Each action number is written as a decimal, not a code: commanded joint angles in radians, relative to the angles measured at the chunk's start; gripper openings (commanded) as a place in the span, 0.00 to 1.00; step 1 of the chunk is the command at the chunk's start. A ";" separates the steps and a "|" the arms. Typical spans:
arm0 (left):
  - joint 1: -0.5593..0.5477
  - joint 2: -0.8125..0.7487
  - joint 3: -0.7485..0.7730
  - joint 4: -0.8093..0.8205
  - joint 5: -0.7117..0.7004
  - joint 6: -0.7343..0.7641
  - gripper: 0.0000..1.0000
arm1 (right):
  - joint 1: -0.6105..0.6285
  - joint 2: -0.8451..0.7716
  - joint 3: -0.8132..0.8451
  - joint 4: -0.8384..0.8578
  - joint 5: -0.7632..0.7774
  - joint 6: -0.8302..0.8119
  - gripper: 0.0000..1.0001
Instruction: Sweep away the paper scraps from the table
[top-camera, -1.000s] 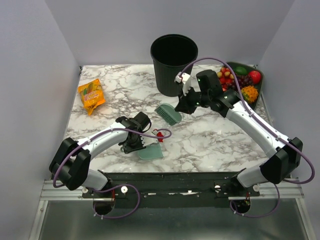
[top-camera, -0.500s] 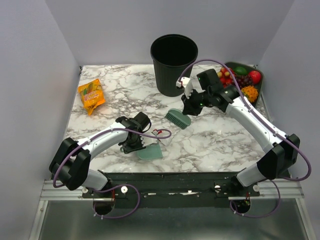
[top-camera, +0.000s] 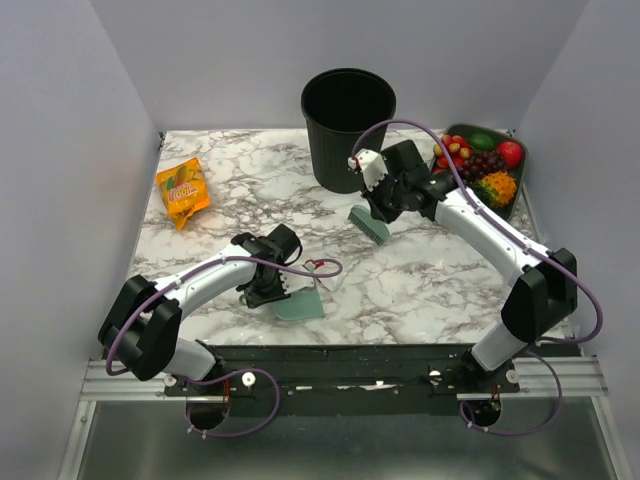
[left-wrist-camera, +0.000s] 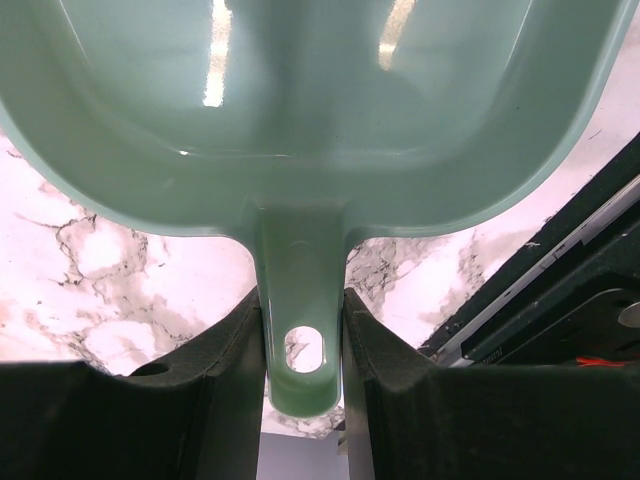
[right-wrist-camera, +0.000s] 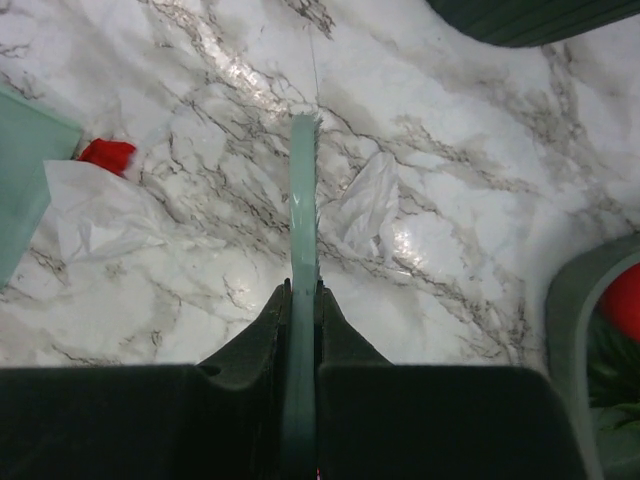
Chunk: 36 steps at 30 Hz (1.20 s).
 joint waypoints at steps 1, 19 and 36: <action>-0.006 -0.002 0.015 -0.023 -0.038 -0.020 0.00 | 0.022 0.064 -0.035 0.026 0.064 0.152 0.01; -0.006 0.046 0.046 -0.002 -0.029 -0.028 0.00 | 0.176 0.150 0.181 -0.039 -0.239 0.333 0.01; -0.006 0.038 0.040 -0.014 -0.016 -0.032 0.00 | 0.099 0.206 0.136 0.192 0.445 -0.262 0.01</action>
